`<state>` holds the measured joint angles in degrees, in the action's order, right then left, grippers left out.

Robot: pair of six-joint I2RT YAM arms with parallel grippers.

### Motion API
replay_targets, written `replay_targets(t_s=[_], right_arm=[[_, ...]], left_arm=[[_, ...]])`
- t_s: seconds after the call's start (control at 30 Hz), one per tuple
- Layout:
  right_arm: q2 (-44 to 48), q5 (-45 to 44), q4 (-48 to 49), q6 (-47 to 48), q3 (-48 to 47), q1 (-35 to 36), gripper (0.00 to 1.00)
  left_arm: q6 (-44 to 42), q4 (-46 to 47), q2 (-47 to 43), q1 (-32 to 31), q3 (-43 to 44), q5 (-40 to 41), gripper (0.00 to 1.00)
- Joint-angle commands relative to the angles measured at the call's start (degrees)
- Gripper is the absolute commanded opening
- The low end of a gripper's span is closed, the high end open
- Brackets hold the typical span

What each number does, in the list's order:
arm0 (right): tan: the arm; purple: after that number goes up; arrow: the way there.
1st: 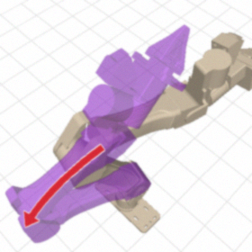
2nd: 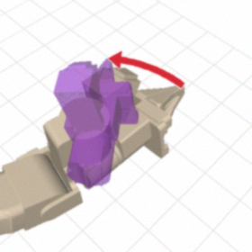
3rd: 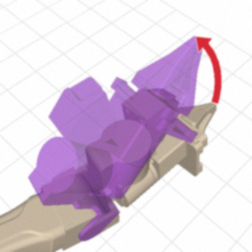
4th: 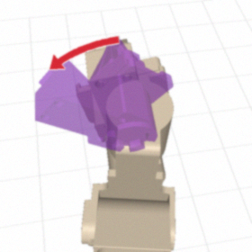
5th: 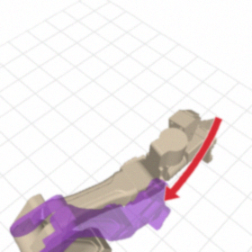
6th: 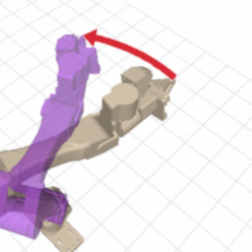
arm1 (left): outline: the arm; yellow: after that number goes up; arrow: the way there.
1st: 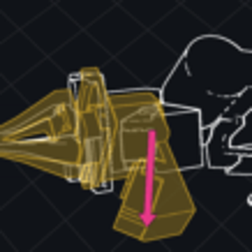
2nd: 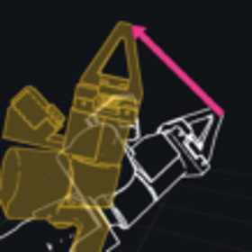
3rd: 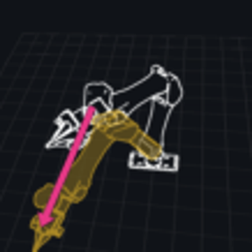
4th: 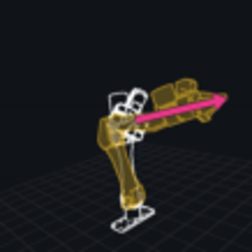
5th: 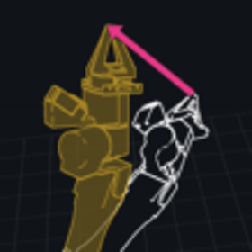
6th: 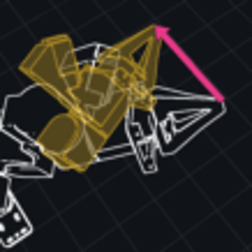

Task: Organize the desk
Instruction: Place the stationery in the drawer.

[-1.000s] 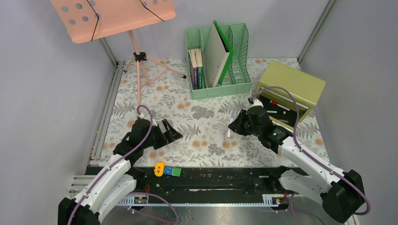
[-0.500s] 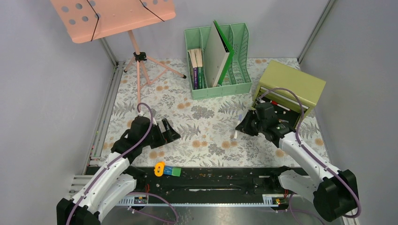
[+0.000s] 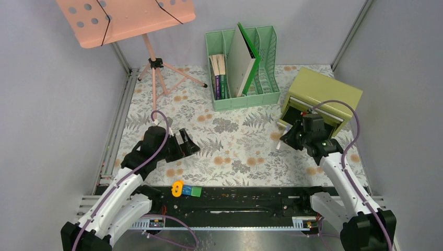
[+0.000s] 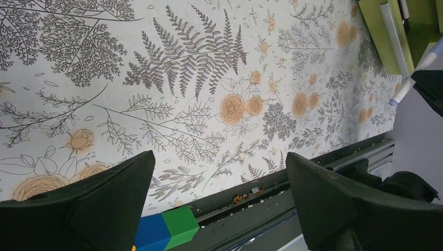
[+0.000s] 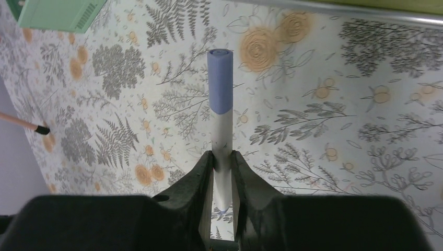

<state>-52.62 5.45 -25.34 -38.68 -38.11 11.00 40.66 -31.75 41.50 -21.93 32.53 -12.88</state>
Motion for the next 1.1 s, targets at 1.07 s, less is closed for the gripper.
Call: replay_targets(t_s=[1.07], right_arm=[[-12.49,1.28,2.97,-9.57,-8.22,-27.25,0.00]], left_arm=[[-0.20,0.78,-0.67,0.27,-0.99,0.65,0.99]])
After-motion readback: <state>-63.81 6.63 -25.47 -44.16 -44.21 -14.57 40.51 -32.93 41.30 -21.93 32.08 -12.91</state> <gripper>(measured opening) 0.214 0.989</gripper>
